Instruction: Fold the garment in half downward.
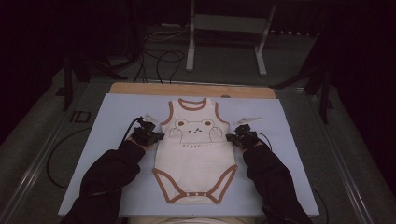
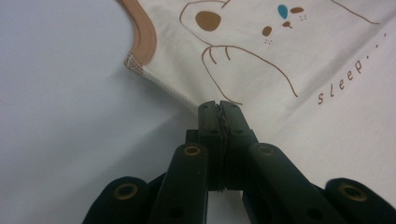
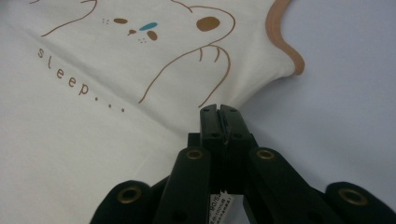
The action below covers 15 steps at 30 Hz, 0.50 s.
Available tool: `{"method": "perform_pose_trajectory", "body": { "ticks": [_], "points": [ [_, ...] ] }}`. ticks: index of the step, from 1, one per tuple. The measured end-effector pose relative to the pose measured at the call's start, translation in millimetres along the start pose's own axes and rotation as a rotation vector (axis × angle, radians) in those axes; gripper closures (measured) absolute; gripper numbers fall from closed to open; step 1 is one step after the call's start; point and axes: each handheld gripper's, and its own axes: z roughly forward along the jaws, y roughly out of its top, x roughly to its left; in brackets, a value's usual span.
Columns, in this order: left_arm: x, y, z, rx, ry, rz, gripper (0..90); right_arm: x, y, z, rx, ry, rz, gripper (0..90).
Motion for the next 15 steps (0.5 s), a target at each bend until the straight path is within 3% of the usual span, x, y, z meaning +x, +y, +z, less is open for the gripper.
{"method": "perform_pose_trajectory", "body": {
  "ticks": [7,15],
  "points": [
    [-1.5,-0.7,-8.8,-0.019,-0.022,0.008,90.0,0.7,0.0,-8.0,-0.013,0.012,-0.009,90.0],
    [-8.0,-3.2,-22.8,-0.037,-0.063,0.054,90.0,7.6,-1.8,-22.4,-0.045,0.022,-0.013,90.0]
  ]
}}
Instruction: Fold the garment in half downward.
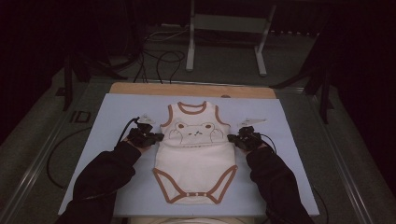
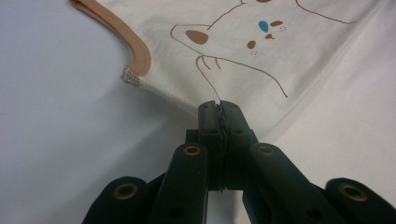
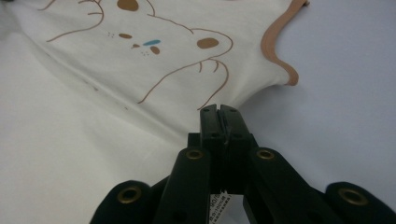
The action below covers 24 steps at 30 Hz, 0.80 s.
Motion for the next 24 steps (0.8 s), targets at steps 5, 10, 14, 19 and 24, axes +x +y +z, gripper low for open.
{"method": "perform_pose_trajectory", "body": {
  "ticks": [5,10,14,19,24],
  "points": [
    [-3.3,-3.6,-8.1,0.006,-0.026,0.012,90.0,6.1,-3.4,-12.1,-0.02,0.013,-0.015,90.0],
    [-11.8,-6.9,-18.1,0.012,-0.049,0.036,90.0,11.2,-8.4,-24.2,-0.029,0.029,-0.026,90.0],
    [-20.4,-9.0,-25.8,0.013,-0.061,0.061,90.0,15.2,-12.2,-32.4,-0.034,0.034,-0.035,90.0],
    [-28.6,-11.7,-31.3,0.018,-0.069,0.085,90.0,20.1,-17.8,-38.7,-0.032,0.044,-0.038,90.0],
    [-39.6,-23.6,-36.1,0.012,-0.078,0.099,90.0,31.2,-27.6,-48.0,-0.043,0.027,-0.07,90.0]
  ]
}}
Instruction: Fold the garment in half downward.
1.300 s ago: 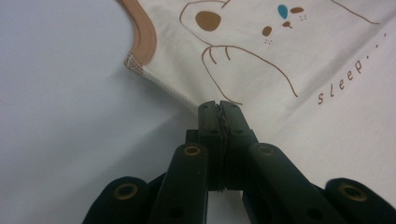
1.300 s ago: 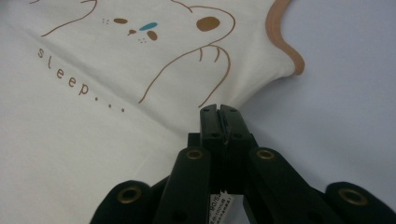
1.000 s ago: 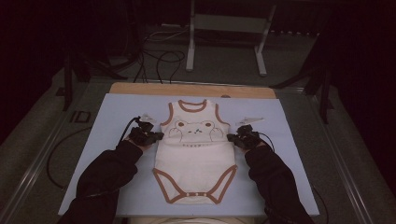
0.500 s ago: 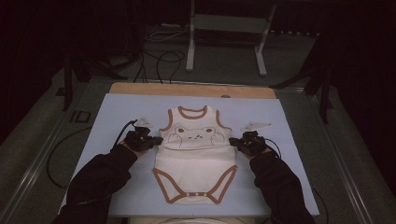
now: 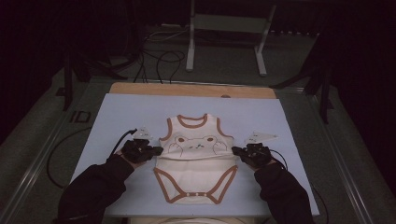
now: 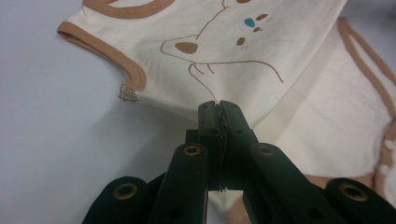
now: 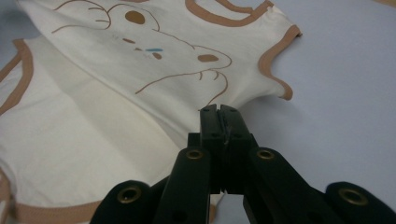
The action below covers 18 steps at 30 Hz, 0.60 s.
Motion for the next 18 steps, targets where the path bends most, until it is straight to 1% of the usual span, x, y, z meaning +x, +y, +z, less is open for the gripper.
{"method": "perform_pose_trajectory", "body": {
  "ticks": [1,2,5,6,7,8,9,10,11,12,13,14,15,16,17,18],
  "points": [
    [0.0,0.0,0.0,0.0,0.0,0.0,90.0,0.0,0.0,0.0,0.0,0.0,0.0,90.0],
    [-3.1,-4.8,-1.0,0.001,-0.002,-0.009,89.9,2.9,-2.2,-2.4,-0.006,0.012,0.006,90.0],
    [-5.2,-9.4,-1.9,0.004,-0.001,-0.012,89.9,6.1,-4.5,-4.4,-0.008,0.016,0.009,90.0],
    [-6.2,-13.7,-3.6,0.007,-0.004,-0.013,89.9,10.1,-7.4,-6.1,-0.008,0.026,0.006,90.0],
    [-6.2,-13.7,-3.6,0.007,-0.004,-0.013,89.9,10.1,-7.4,-6.1,-0.008,0.026,0.006,90.0],
    [-6.8,-17.7,-5.1,0.007,-0.007,-0.021,89.9,14.7,-11.3,-8.2,-0.007,0.041,0.008,90.0],
    [-6.8,-17.7,-5.1,0.007,-0.007,-0.021,89.9,14.7,-11.3,-8.2,-0.007,0.041,0.008,90.0],
    [-8.1,-21.2,-6.5,0.009,-0.011,-0.021,89.9,19.2,-15.6,-9.5,-0.004,0.047,0.003,90.0],
    [-8.1,-21.2,-6.5,0.009,-0.011,-0.021,89.9,19.2,-15.6,-9.5,-0.004,0.047,0.003,90.0],
    [-11.4,-24.5,-6.6,0.014,-0.02,-0.017,89.9,23.0,-19.7,-10.5,0.009,0.046,-0.003,90.0],
    [-11.4,-24.5,-6.6,0.014,-0.02,-0.017,89.9,23.0,-19.7,-10.5,0.009,0.046,-0.003,90.0],
    [-15.6,-27.5,-6.8,0.025,-0.025,-0.005,89.9,25.3,-23.8,-11.6,0.016,0.052,0.001,90.0],
    [-15.6,-27.5,-6.8,0.025,-0.025,-0.005,89.9,25.3,-23.8,-11.6,0.016,0.052,0.001,90.0],
    [-20.2,-31.1,-7.5,0.021,-0.034,-0.005,89.9,27.2,-27.6,-12.4,0.025,0.052,0.0,89.9],
    [-20.2,-31.1,-7.5,0.021,-0.034,-0.005,89.9,27.2,-27.6,-12.4,0.025,0.052,0.0,89.9],
    [-23.3,-35.4,-8.1,0.022,-0.044,-0.006,89.9,28.9,-31.6,-13.1,0.024,0.053,0.005,89.9]
  ]
}}
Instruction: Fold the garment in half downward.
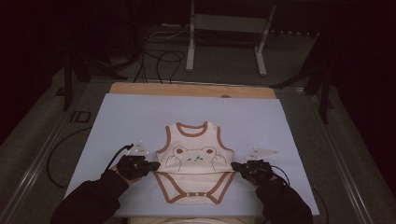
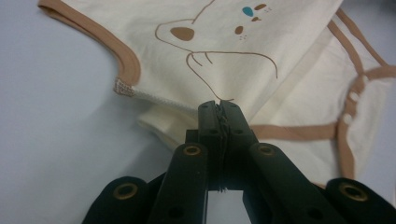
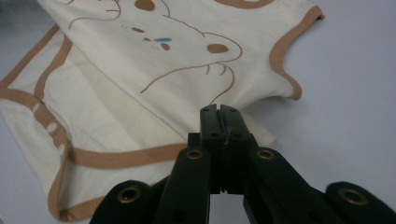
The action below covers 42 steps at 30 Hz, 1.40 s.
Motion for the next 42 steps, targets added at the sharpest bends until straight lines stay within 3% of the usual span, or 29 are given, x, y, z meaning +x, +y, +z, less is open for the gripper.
{"method": "perform_pose_trajectory", "body": {
  "ticks": [10,16,21,30,37,42],
  "points": [
    [-8.4,-15.5,2.8,-0.001,-0.022,-0.025,89.9,8.9,-15.2,-0.6,0.029,0.013,0.012,89.9],
    [-13.0,-19.5,2.6,0.003,-0.011,-0.015,89.8,13.6,-21.5,-3.4,0.034,0.013,-0.001,90.0],
    [-18.9,-25.3,4.5,0.011,-0.028,-0.019,89.9,17.0,-28.6,-4.1,0.053,0.015,-0.006,89.9],
    [-18.1,-31.4,9.9,0.026,-0.048,-0.03,89.7,15.7,-35.3,-1.2,0.068,0.021,0.003,89.9],
    [-20.3,-33.8,14.9,0.056,-0.032,0.002,89.1,15.7,-40.6,3.9,0.089,0.023,0.0,89.8],
    [-20.4,-34.4,15.9,0.059,-0.03,0.003,89.1,15.5,-41.8,5.4,0.097,0.02,-0.003,89.7]
  ]
}}
